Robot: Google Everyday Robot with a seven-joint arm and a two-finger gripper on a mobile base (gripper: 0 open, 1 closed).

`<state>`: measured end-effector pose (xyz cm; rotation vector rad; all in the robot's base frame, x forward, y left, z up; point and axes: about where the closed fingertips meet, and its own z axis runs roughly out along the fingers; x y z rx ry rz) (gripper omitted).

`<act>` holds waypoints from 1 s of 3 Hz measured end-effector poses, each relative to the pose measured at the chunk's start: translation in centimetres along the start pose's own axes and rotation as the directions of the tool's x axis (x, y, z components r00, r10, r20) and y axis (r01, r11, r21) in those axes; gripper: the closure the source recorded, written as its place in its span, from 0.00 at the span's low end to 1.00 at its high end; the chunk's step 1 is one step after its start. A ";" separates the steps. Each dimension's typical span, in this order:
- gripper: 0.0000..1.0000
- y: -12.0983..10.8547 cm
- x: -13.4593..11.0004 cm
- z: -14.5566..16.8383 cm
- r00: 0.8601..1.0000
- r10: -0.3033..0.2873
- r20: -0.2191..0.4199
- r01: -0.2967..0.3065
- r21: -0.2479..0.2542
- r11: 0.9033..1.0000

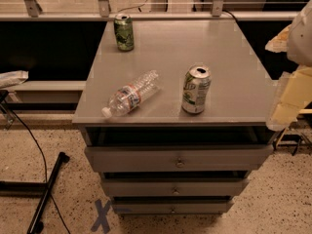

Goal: Move 7up can near green can

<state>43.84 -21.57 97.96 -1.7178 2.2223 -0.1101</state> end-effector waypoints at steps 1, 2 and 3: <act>0.00 0.0 0.0 0.0 1.000 0.000 0.000 0.000 0.000 1.000; 0.00 -0.2 -0.2 0.1 1.000 0.002 0.017 -0.002 0.005 1.000; 0.00 -1.6 -2.2 2.3 0.996 0.016 0.088 -0.016 -0.001 1.000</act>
Offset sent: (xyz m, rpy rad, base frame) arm 0.0084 0.0052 -0.0062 0.0494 -0.0062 0.0050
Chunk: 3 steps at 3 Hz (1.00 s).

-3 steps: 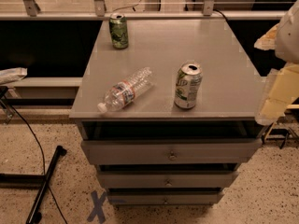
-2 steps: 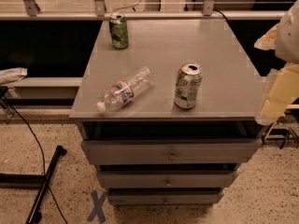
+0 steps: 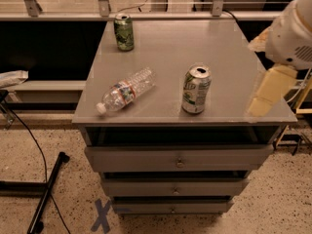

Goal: Move 7up can near green can

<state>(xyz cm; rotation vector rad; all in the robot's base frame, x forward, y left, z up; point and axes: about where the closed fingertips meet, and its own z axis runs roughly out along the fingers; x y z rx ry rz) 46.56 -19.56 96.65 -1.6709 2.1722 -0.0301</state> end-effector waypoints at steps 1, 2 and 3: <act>0.00 -2.4 -2.8 3.9 0.997 0.021 0.076 -0.020 -0.018 1.000; 0.00 -4.3 -5.1 7.7 0.991 0.052 0.124 -0.046 -0.053 0.998; 0.00 -5.8 -6.2 10.3 0.987 0.086 0.136 -0.077 -0.068 0.995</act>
Offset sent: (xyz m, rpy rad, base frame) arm 0.1194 0.0811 -0.0743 0.2215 0.0579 -0.0097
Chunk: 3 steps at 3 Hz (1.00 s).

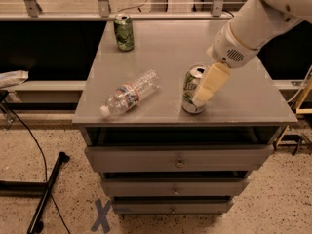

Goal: Move 7up can near green can

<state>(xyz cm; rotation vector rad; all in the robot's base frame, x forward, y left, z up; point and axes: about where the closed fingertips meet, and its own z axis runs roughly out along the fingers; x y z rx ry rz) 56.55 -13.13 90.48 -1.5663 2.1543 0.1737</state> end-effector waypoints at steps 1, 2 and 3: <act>0.14 -0.9 -1.1 1.7 1.000 0.020 0.020 -0.020 -0.016 1.000; 0.38 -1.0 -1.5 2.5 0.999 0.029 0.024 -0.028 -0.036 0.999; 0.61 -0.8 -1.1 2.5 0.999 0.037 0.016 -0.036 -0.052 0.998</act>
Offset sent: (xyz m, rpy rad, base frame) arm 0.0255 0.0231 -0.0168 0.0531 0.0519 -0.0075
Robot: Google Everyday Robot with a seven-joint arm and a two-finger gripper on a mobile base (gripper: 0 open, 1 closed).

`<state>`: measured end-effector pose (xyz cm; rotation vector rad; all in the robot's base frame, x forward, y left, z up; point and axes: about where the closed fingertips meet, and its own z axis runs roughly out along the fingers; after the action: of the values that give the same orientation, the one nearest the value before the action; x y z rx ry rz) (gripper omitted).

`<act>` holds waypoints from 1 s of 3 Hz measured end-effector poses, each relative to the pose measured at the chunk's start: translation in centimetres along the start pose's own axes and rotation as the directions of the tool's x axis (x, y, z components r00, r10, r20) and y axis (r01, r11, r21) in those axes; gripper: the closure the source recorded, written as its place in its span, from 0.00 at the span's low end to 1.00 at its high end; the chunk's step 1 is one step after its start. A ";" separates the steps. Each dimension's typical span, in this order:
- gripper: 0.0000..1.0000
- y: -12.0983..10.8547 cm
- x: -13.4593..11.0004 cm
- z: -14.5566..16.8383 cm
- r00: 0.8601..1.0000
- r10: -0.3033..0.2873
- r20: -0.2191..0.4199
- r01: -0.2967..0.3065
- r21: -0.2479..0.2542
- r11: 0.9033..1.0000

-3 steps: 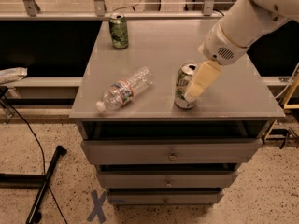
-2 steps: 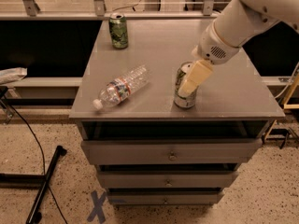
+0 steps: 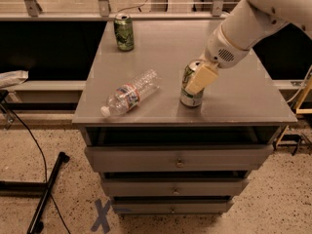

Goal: Move 7up can near green can

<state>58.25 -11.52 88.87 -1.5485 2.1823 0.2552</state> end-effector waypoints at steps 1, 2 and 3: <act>0.84 -0.7 -0.4 -0.9 1.000 -0.006 0.016 0.006 -0.001 1.000; 1.00 -3.1 -1.1 -1.3 1.000 -0.005 -0.002 0.005 -0.001 1.000; 1.00 -6.4 -4.0 -1.6 1.000 -0.005 -0.009 0.005 -0.002 1.000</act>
Offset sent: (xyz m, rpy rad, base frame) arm 0.1059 -0.0137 0.1265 0.0132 -0.1625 -0.0240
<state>64.93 -11.00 92.79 -1.5588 2.1860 0.2496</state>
